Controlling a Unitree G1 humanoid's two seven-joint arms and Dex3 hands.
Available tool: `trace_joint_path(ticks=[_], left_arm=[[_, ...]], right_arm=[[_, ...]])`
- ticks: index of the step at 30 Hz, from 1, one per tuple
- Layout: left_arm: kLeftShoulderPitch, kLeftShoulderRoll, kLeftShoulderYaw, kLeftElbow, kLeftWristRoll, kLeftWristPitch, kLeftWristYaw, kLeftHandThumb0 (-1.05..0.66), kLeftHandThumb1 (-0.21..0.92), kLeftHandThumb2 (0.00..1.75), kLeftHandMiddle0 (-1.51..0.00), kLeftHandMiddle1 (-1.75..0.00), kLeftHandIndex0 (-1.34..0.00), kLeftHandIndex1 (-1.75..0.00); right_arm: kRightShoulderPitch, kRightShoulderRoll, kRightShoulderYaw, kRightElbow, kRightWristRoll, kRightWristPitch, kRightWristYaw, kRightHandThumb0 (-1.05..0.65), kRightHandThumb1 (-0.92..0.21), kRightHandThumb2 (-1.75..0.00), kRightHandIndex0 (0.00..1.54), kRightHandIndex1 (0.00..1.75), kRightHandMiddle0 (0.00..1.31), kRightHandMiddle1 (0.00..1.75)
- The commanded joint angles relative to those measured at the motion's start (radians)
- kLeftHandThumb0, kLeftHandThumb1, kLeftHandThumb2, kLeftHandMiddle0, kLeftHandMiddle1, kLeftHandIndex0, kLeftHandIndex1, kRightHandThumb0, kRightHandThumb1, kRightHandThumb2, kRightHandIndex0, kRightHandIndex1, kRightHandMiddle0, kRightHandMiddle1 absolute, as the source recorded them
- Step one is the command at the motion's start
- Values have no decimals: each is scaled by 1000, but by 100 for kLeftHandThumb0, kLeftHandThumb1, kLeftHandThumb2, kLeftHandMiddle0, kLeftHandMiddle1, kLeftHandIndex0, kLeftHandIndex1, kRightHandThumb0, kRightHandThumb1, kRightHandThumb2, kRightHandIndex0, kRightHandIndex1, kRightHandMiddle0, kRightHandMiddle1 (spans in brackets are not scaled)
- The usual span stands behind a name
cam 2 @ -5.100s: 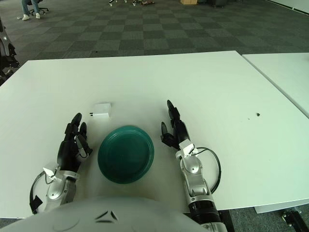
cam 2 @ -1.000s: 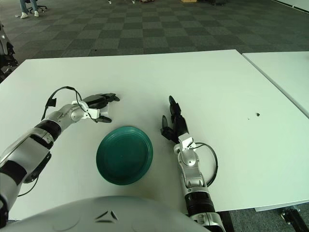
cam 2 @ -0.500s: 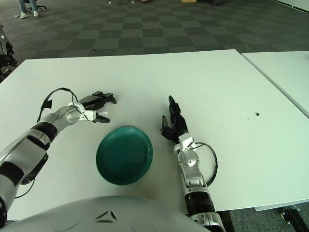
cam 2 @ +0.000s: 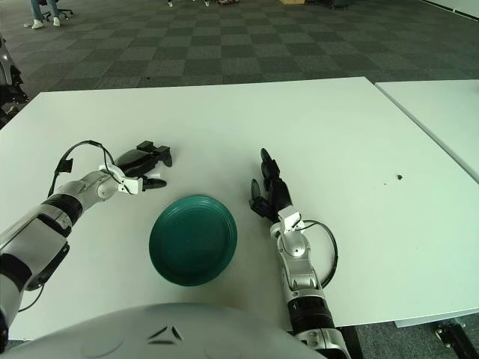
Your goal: Put the charger into the plate.
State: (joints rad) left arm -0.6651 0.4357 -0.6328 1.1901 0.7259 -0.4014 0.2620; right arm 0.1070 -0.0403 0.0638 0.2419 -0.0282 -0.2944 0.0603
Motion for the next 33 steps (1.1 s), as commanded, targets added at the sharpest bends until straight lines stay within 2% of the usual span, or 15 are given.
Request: trace_joint_path(ticks=[1, 10, 26, 33], left_arm=[[79, 4, -24, 50, 38, 76, -6, -4, 32, 127, -59, -164, -46, -174], [102, -2, -14, 44, 26, 101, 52, 0, 28, 132, -69, -160, -43, -175], [104, 6, -18, 52, 29, 97, 110, 0, 27, 136, -67, -168, -43, -175], [103, 18, -1, 35, 12, 67, 111, 0, 26, 138, -67, -170, -43, -175]], right_arm=[[95, 0, 0, 117, 6, 124, 13, -97, -92, -84, 0, 0, 0, 1], [89, 7, -10, 121, 2, 147, -13, -96, -92, -83, 0, 0, 2, 3], [73, 14, -4, 140, -21, 132, -43, -94, -92, -83, 0, 0, 3, 5], [66, 17, -3, 145, -25, 134, -51, -93, -92, -83, 0, 0, 2, 6]])
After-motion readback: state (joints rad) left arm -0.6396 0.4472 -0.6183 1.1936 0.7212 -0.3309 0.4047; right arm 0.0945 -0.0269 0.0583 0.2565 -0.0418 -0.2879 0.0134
